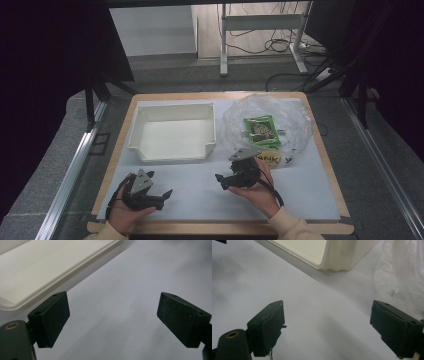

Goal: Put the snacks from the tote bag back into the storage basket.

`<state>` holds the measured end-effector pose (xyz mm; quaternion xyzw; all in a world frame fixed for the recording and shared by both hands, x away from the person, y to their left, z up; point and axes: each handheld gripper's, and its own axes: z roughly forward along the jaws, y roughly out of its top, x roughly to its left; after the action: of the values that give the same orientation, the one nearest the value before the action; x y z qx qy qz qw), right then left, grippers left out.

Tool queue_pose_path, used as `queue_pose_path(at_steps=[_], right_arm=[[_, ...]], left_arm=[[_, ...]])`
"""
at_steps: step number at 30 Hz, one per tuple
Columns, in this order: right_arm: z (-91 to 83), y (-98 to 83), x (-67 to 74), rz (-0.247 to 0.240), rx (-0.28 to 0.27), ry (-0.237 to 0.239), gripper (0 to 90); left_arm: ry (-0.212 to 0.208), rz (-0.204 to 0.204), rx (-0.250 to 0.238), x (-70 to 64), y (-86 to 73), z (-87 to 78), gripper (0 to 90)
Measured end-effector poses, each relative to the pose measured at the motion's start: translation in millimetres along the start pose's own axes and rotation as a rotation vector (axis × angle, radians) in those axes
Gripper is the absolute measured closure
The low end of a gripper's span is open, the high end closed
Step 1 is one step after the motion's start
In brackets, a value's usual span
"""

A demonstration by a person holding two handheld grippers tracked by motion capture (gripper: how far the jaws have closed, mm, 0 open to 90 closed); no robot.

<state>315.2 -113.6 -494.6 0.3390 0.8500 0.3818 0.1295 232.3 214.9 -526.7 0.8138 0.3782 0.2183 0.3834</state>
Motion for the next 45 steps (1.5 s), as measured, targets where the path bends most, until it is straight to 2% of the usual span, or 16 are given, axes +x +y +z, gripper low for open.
queue_pose_path(at_steps=[5, 12, 13, 16, 27, 30, 38, 45], right_arm=[[2.1, -2.3, -0.2, -0.014, 0.018, 0.007, 13.7], [0.2, 0.1, 2.1, 0.008, 0.011, 0.045, 17.2], [0.2, 0.1, 2.1, 0.008, 0.011, 0.045, 17.2], [-2.0, 3.2, 6.1, -0.036, 0.005, 0.030, 17.5], [-11.2, 19.0, 12.1, -0.042, -0.004, 0.063, 20.8], [-15.3, 24.2, 13.9, -0.058, -0.010, 0.054, 21.7], [-21.4, 32.4, 10.8, -0.046, -0.012, 0.056, 22.2], [-24.9, 37.0, 10.9, -0.067, -0.029, 0.058, 23.7]], left_arm=[[-0.003, 0.001, 0.008, 2.1, -1.2, 0.6, 11.2], [-0.007, -0.001, 0.005, 1.0, -1.1, 0.5, 11.2], [-0.007, -0.001, 0.005, 1.0, -1.1, 0.5, 11.2], [-0.007, -0.005, 0.004, 1.0, -1.1, 0.5, 11.2], [-0.023, -0.022, -0.014, 2.0, -0.6, -1.8, 13.4], [-0.029, -0.018, -0.011, 1.9, -1.3, -1.8, 13.6], [-0.051, -0.009, -0.002, -0.4, -2.5, -0.1, 13.9], [-0.048, -0.016, -0.008, 0.0, -1.1, -1.2, 14.1]])
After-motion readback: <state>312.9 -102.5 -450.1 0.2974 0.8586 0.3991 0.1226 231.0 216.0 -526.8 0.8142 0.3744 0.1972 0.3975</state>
